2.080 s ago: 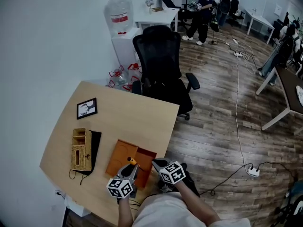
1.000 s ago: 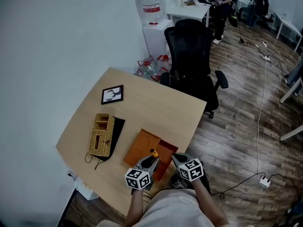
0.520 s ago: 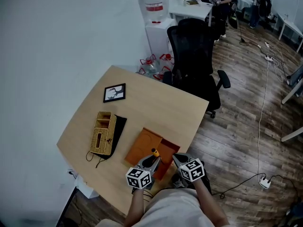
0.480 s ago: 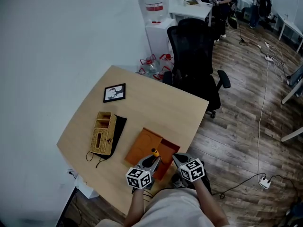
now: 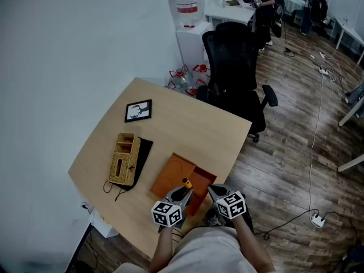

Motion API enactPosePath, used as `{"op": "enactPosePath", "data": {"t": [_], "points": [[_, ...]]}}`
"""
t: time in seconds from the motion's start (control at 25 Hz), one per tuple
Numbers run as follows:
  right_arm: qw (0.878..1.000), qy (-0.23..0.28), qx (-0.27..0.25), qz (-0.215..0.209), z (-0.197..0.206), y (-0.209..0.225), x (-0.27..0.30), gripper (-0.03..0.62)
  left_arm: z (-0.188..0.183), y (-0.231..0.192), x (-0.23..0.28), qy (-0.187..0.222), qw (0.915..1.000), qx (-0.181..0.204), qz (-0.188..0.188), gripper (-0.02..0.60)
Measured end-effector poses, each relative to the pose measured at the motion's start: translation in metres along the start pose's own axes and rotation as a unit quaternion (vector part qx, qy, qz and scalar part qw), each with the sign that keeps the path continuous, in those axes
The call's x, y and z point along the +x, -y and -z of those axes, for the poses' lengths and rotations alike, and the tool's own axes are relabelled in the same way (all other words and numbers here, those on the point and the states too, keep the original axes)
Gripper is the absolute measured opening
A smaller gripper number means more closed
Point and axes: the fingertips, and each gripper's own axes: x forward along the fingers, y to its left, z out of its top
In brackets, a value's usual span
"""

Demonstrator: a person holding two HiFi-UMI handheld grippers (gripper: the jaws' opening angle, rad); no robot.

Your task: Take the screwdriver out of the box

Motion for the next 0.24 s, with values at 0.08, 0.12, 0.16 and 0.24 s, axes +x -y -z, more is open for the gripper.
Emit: {"op": "enactPosePath", "data": {"t": [0.08,0.12,0.16,0.24], "points": [[1.0,0.0,0.0,0.0,-0.0002,0.0,-0.0002,0.002,-0.0002,0.0003,-0.0003,0.0,1.0,0.0,0.0,0.147],[1.0,0.001,0.0,0.001,-0.0001,-0.0001,-0.0004,0.002,-0.0002,0.0007,-0.0006,0.0,1.0,0.001,0.0,0.147],[1.0,0.001,0.0,0.001,0.0,-0.0002,-0.0006,0.002,0.0001,0.0011,-0.0008,-0.001,1.0,0.001,0.0,0.147],[1.0,0.003,0.0,0.002,0.0003,-0.0005,-0.0009,0.001,0.0006,0.0017,-0.001,-0.001,1.0,0.002,0.0,0.147]]}}
